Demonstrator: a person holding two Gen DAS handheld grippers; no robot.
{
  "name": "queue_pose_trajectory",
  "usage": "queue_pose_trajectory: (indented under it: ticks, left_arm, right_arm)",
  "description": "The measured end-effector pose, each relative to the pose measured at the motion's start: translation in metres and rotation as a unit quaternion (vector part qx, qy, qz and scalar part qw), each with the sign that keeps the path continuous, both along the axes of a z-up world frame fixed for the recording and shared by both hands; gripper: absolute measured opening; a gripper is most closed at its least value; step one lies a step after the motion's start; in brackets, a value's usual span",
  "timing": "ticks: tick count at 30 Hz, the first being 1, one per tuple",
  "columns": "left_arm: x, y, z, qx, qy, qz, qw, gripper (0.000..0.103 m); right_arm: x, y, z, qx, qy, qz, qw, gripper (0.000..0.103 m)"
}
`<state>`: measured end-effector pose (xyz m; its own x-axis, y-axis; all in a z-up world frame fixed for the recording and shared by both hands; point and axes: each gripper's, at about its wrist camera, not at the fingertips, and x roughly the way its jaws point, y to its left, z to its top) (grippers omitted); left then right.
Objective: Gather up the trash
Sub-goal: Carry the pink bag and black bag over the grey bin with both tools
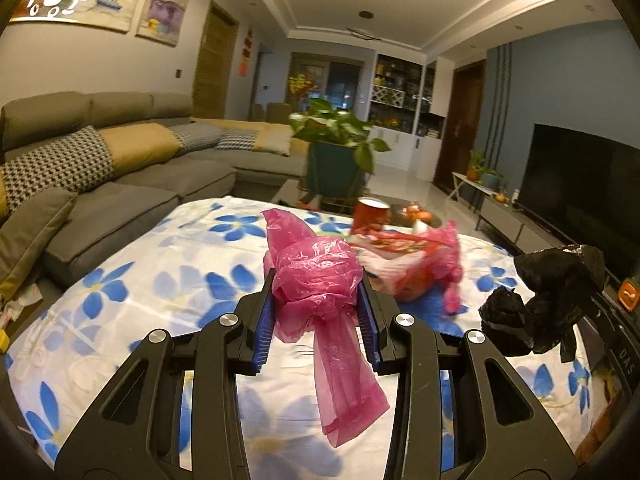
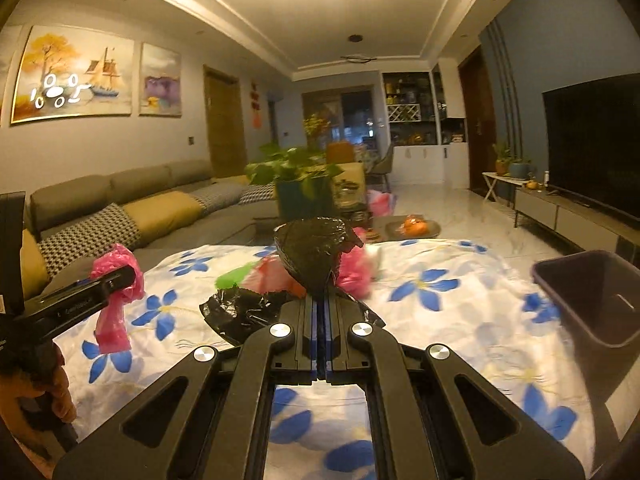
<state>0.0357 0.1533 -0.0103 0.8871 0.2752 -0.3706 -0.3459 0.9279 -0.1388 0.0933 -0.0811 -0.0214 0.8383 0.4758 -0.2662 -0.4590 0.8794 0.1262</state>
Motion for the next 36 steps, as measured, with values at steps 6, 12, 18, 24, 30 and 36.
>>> queue_pose_trajectory:
  ticks: [6,12,18,24,30,36]
  left_arm:
    - [0.013,-0.031,0.004,0.003,-0.002,-0.041,0.9991,0.036]
    - [0.027,-0.064,0.01,0.019,-0.008,-0.078,0.9968,0.036]
    - [0.042,-0.101,0.015,0.032,-0.013,-0.116,0.9926,0.036]
    - [0.059,-0.139,0.022,0.038,-0.019,-0.155,0.9871,0.036]
    - [0.082,-0.181,0.027,0.045,-0.032,-0.201,0.978,0.036]
    - [0.107,-0.23,0.031,0.052,-0.046,-0.247,0.9665,0.036]
  right_arm:
    - [0.001,-0.034,0.003,0.007,-0.005,-0.032,0.999,0.003]
    - [0.0,-0.063,0.006,0.013,-0.016,-0.061,0.998,0.003]
    - [0.0,-0.092,0.01,0.015,-0.027,-0.09,0.995,0.003]
    - [0.003,-0.117,0.013,0.013,-0.034,-0.123,0.992,0.003]
    - [0.012,-0.152,0.013,0.0,-0.049,-0.179,0.983,0.003]
    - [0.024,-0.188,0.016,-0.015,-0.07,-0.24,0.968,0.003]
